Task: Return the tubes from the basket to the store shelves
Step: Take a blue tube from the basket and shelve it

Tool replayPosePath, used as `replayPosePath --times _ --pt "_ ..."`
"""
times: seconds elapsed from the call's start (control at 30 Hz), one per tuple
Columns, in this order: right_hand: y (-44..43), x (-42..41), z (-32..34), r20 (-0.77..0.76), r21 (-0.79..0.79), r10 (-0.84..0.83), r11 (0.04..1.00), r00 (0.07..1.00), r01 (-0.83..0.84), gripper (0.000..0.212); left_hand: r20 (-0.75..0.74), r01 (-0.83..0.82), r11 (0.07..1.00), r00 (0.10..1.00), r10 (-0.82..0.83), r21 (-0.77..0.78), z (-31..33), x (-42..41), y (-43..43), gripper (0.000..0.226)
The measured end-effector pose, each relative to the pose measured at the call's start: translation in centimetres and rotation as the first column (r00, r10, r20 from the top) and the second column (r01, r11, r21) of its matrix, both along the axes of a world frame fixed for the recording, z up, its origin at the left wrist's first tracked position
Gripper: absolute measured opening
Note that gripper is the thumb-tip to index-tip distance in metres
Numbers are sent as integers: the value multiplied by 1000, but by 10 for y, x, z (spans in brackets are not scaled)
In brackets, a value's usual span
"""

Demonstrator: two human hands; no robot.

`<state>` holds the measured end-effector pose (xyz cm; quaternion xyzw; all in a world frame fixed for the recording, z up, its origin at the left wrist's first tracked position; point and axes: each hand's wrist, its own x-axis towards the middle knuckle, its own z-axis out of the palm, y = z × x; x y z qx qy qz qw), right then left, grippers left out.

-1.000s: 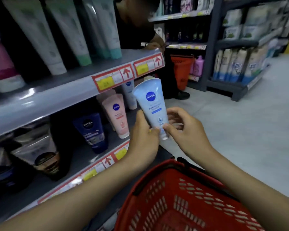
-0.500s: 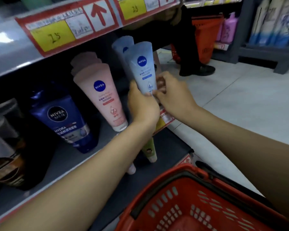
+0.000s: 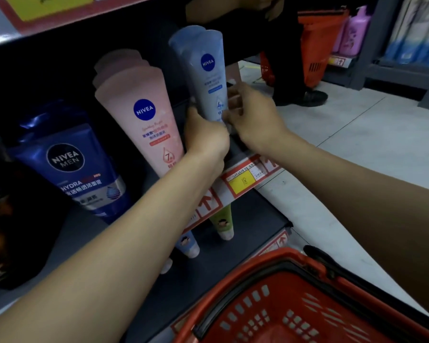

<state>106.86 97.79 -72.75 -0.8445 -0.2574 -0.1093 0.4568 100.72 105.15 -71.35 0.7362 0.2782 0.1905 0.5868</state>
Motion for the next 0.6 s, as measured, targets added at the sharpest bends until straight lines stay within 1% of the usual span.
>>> replayPosePath --times 0.03,0.1,0.13,0.2,0.27,0.33,0.43,0.6 --pt "-2 -5 2 7 -9 -22 1000 1000 22 39 -46 4 999 999 -3 38 2 -3 -2 58" --pt "-8 -19 6 45 -20 -86 996 995 87 38 -100 16 984 995 2 180 7 -13 -8 47" --pt "-13 -29 9 71 -38 -116 992 991 119 37 -87 22 968 996 -1 248 9 -20 -12 45" --pt "-25 -53 15 92 -78 -150 984 984 157 36 -53 34 944 998 -18 327 16 -41 -22 46" --pt "-39 -80 24 85 -98 -168 980 982 176 39 -40 97 940 995 -88 329 25 -66 -36 51" --pt "-56 -108 35 70 -119 -194 972 979 201 39 -88 192 928 981 -173 319 36 -94 -51 58" --pt "-82 -152 59 36 -167 -237 956 971 240 39 -164 290 896 955 -247 335 57 -142 -63 69" --pt "-116 -241 100 95 -181 -308 930 947 321 35 -149 368 838 930 -337 403 96 -221 -62 63"
